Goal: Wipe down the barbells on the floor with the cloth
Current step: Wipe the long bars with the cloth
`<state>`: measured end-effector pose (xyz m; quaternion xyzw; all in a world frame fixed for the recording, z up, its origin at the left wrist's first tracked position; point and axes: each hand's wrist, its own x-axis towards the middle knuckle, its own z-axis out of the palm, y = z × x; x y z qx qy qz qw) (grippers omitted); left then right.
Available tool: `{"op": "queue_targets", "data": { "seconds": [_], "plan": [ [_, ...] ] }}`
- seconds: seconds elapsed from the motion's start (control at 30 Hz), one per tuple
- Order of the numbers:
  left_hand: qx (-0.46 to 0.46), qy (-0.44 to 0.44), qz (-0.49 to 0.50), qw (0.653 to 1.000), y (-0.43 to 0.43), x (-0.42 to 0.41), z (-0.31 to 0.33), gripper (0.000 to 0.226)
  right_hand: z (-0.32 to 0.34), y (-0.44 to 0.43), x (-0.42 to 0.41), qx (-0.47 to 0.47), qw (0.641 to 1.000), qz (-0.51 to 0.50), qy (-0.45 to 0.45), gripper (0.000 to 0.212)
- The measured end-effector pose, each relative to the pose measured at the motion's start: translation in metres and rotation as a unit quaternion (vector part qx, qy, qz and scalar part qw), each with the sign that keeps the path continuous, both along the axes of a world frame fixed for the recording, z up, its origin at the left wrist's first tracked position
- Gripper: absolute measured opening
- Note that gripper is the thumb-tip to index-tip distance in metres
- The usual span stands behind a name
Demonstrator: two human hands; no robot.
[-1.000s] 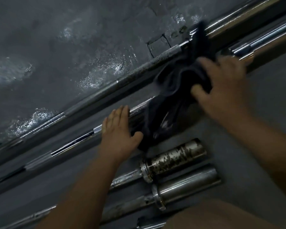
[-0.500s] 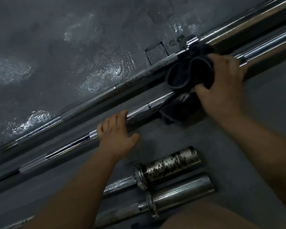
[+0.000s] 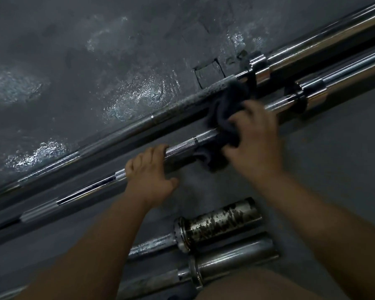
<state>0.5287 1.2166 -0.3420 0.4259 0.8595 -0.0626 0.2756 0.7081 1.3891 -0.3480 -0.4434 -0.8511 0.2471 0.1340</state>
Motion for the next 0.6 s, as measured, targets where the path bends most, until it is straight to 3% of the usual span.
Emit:
{"op": "queue_targets", "data": {
  "seconds": [0.1,0.17,0.27,0.33,0.4,0.47,0.53,0.6],
  "plan": [
    [-0.005,-0.022,0.014,1.0,0.002,-0.002,0.006,0.093,0.01,-0.043,-0.035,-0.069,0.986,0.147,0.026,0.053],
    [-0.002,-0.012,0.019,1.0,-0.001,0.005,0.011,0.1,0.024,-0.028,-0.035,-0.093,0.976,0.188,0.05,0.051],
    [-0.006,-0.012,0.014,1.0,-0.013,0.022,0.013,0.105,0.019,0.023,0.01,0.007,0.996,0.065,0.058,0.05],
    [0.003,-0.023,0.016,1.0,-0.023,0.034,0.014,0.107,0.009,0.038,0.042,0.026,0.996,-0.084,0.029,0.052],
    [0.009,-0.036,0.016,0.999,-0.033,0.047,0.015,0.107,0.002,0.004,0.043,0.021,0.99,-0.137,0.0,0.053],
    [0.019,-0.049,0.016,0.998,-0.042,0.057,0.016,0.105,0.001,-0.053,0.018,-0.027,0.999,-0.017,0.019,0.055],
    [0.037,-0.048,0.013,0.998,-0.05,0.062,0.016,0.101,0.008,-0.094,-0.004,-0.107,0.978,0.17,0.049,0.055],
    [0.05,-0.04,0.001,0.998,-0.054,0.062,0.017,0.093,0.016,-0.079,-0.005,-0.151,0.963,0.215,0.066,0.056]
  ]
}}
